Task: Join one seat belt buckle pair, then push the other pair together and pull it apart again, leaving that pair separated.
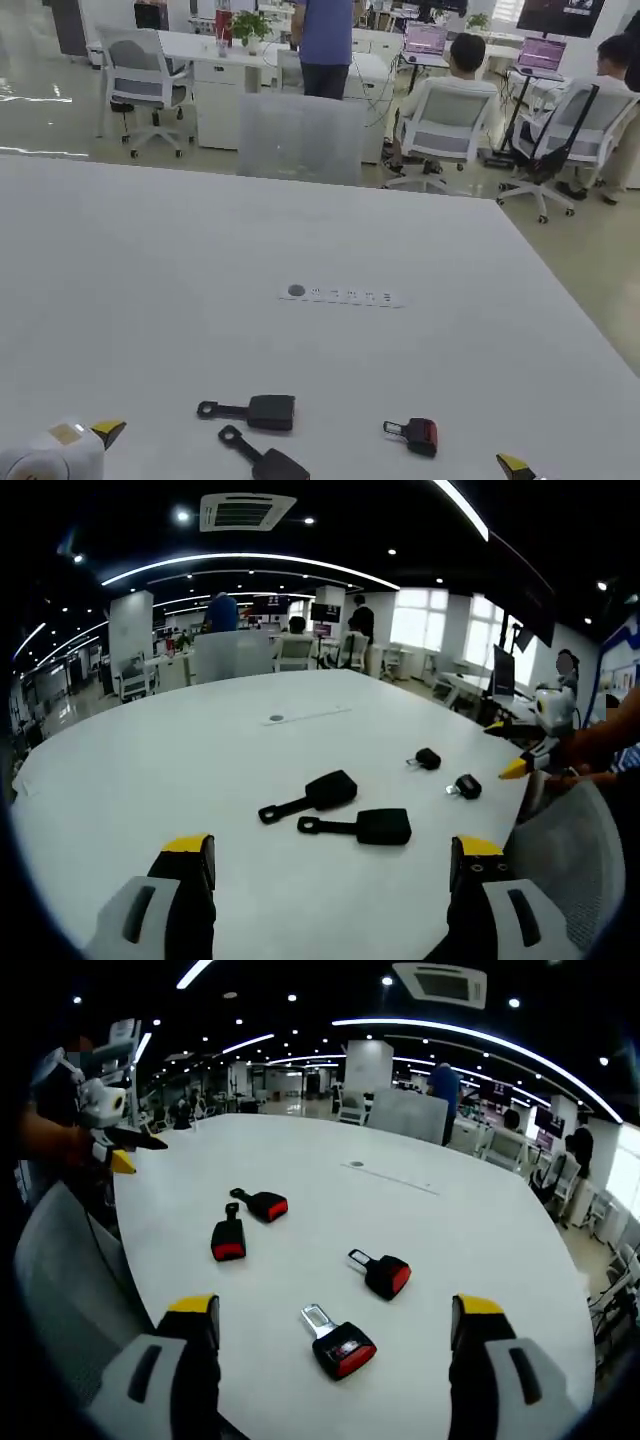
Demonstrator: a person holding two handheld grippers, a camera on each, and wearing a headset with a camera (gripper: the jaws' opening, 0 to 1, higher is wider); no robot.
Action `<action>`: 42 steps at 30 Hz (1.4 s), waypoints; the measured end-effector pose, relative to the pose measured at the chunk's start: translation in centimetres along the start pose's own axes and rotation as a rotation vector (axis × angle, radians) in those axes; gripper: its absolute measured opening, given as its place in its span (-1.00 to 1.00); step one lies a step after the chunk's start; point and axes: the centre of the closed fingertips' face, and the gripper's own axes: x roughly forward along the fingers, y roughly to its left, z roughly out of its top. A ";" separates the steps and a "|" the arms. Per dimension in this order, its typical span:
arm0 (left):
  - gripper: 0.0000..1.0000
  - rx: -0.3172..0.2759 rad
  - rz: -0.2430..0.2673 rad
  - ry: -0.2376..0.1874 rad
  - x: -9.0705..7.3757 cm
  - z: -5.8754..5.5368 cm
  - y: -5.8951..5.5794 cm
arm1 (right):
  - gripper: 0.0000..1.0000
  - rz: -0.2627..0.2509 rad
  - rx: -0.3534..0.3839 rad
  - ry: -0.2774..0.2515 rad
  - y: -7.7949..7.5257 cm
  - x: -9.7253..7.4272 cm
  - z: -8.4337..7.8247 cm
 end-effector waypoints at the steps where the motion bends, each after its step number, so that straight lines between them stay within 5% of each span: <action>1: 1.00 -0.001 0.000 0.000 -0.1 0.0 0.0 | 0.95 0.001 0.000 0.001 0.0 0.0 0.0; 42: 0.99 -0.005 0.012 0.001 -0.6 -0.4 0.3 | 0.94 0.011 0.000 0.001 0.4 0.1 -0.1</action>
